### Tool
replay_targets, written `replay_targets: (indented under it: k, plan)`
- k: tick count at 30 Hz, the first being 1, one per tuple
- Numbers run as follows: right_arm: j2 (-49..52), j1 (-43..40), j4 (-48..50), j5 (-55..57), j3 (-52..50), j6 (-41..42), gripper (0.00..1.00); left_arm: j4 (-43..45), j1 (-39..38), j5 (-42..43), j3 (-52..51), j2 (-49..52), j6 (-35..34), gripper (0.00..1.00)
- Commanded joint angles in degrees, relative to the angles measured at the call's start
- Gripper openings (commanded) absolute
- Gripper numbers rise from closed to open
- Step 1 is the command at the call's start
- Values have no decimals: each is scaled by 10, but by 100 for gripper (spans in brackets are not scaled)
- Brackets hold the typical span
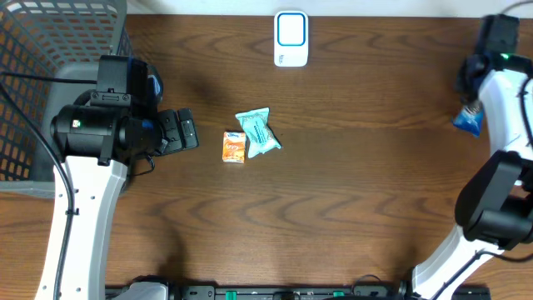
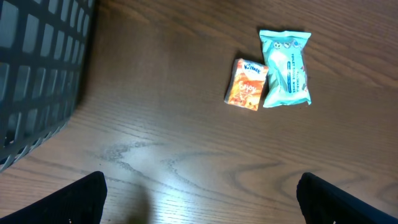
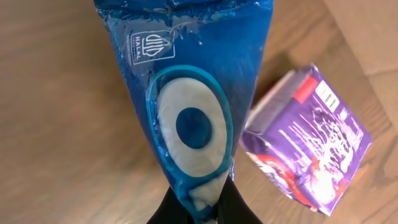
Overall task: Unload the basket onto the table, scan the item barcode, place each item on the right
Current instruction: 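Carry the Oreo packet to the table's right edge and drop it, then move the right gripper left and grasp the mint-green tissue pack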
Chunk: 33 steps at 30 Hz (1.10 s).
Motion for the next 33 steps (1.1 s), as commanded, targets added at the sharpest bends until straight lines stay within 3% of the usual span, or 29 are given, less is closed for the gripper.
replay_targets:
  k: [1, 7, 9, 13, 16, 18, 26, 33]
  plan:
    - [24, -33, 10, -6, 3, -13, 1, -2, 2, -3, 11, -1, 7, 98]
    - [56, -74, 50, -45, 3, -33, 1, -2, 2, -3, 11, -1, 7, 98]
    - [63, -80, 60, -64, 3, -49, 7, -2, 2, -3, 11, -1, 7, 98]
    - [68, -83, 77, -72, 3, -50, 28, -2, 2, -3, 11, -1, 7, 98]
    - [68, -83, 87, -71, 3, -47, 63, -2, 2, -3, 11, -1, 7, 98]
    - [68, -82, 85, -72, 3, -38, 74, -2, 2, -3, 11, -1, 8, 98]
    - [28, -53, 24, -151, 3, 0, 75, -2, 2, -3, 11, -1, 7, 98]
    - [-33, 9, -34, -499, 3, 0, 75, -2, 2, -3, 11, -1, 7, 98]
